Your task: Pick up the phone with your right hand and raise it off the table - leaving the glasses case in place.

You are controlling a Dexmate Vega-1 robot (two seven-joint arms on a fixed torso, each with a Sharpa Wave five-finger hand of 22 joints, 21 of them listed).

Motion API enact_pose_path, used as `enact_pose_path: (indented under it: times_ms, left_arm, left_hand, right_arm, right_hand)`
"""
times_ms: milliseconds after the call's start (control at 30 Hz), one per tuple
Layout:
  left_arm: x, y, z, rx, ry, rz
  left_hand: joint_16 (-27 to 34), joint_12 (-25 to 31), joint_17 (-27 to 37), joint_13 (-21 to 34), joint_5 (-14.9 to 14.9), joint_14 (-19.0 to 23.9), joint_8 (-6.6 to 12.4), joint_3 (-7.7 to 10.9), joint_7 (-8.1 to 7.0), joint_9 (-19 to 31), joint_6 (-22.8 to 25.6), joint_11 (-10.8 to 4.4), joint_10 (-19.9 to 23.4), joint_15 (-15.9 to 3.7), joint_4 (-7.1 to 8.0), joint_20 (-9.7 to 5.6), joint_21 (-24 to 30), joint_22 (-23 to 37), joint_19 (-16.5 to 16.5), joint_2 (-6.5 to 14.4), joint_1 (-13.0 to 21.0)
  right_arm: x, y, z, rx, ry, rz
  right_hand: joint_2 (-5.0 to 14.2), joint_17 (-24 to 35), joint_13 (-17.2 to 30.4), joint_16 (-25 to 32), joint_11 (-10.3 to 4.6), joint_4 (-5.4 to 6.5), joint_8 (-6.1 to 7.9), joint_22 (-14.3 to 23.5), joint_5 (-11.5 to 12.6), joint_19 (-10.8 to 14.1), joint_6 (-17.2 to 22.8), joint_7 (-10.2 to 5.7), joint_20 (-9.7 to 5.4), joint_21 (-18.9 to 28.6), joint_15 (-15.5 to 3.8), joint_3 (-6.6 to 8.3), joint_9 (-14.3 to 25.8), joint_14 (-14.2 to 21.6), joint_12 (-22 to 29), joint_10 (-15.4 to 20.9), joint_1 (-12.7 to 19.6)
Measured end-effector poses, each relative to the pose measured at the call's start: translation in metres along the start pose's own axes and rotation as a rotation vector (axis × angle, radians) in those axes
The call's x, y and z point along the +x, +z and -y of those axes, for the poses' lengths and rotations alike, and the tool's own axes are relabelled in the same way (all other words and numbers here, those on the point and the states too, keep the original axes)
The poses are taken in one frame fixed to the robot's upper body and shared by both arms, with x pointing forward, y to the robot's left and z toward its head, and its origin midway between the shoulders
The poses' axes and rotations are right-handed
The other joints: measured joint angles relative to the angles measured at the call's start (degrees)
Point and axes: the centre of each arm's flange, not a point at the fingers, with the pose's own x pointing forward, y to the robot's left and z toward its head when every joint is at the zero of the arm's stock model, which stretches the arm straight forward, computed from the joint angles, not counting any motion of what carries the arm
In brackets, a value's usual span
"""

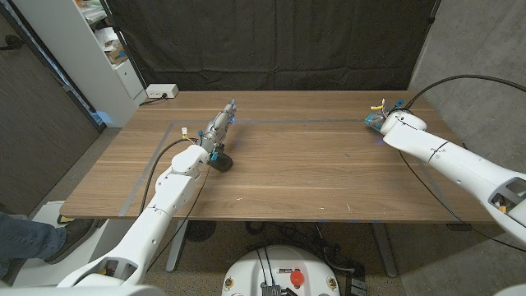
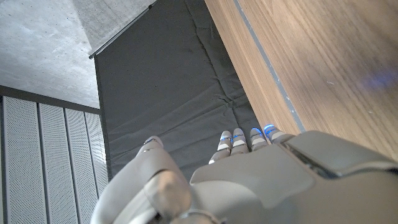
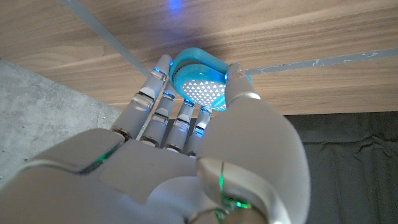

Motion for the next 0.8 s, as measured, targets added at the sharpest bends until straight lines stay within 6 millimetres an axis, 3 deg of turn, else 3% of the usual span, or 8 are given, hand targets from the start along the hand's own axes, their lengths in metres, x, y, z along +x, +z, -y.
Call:
enact_pose_path:
  times_ms: [800]
  left_arm:
    - [0.000,0.004,-0.001,-0.009,-0.015,0.022]
  left_hand:
    - [0.0,0.0,0.0,0.0,0.0,0.0,0.00,0.01,0.00,0.0,0.0,0.00,0.0,0.00,0.01,0.00,0.0,0.0,0.0,0.0,0.0]
  right_arm:
    - [-0.027,0.019,0.026,-0.009,-0.080,0.047]
  right_hand:
    - [0.19,0.2,0.1,-0.5,0.34,0.25,-0.48,0.0,-0.1,0.0,0.4,0.42,0.01,0.0,-0.09,-0.25,0.0,1.2,0.1,0.9,-0.2]
